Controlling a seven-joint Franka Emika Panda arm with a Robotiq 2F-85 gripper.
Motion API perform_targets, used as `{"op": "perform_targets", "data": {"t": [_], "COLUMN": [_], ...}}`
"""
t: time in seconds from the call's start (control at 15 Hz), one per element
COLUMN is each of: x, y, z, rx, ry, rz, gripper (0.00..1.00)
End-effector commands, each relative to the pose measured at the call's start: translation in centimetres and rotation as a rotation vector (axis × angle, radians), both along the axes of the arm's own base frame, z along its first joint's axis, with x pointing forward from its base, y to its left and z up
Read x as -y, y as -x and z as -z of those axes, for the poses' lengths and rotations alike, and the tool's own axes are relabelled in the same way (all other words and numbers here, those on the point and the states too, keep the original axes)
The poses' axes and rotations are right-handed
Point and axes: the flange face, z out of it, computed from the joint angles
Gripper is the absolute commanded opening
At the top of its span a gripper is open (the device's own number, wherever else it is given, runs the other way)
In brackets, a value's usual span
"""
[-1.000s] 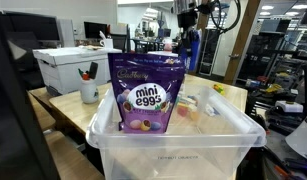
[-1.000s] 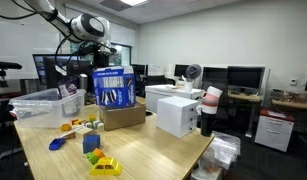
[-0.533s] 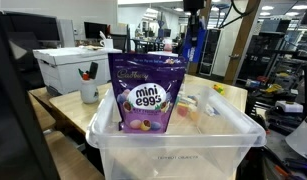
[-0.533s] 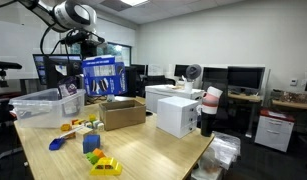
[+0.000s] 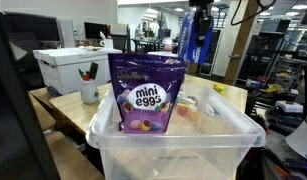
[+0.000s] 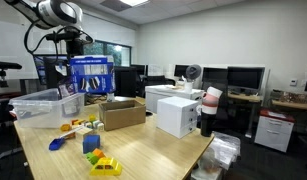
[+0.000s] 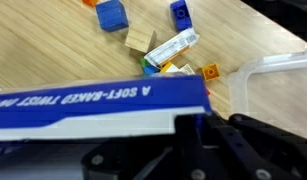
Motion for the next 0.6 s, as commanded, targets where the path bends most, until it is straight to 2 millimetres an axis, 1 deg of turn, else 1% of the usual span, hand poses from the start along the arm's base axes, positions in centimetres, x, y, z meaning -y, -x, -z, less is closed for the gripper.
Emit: {"op": "perform_targets", "data": {"t": [0.0, 0.07, 0.27, 0.53], "x": [-2.1, -3.5, -5.5, -7.2], "y": [1.8, 2.4, 3.3, 4.3], "z": [0.3, 0.9, 1.3, 1.3], "rx": [-0.059, -0.086, -0.121, -0.148], "ry": [-0.042, -0.059, -0.089, -0.13], "rz": [-0.127, -0.186, -0.269, -0.337], "gripper": [0.05, 0.05, 0.05, 0.05]}}
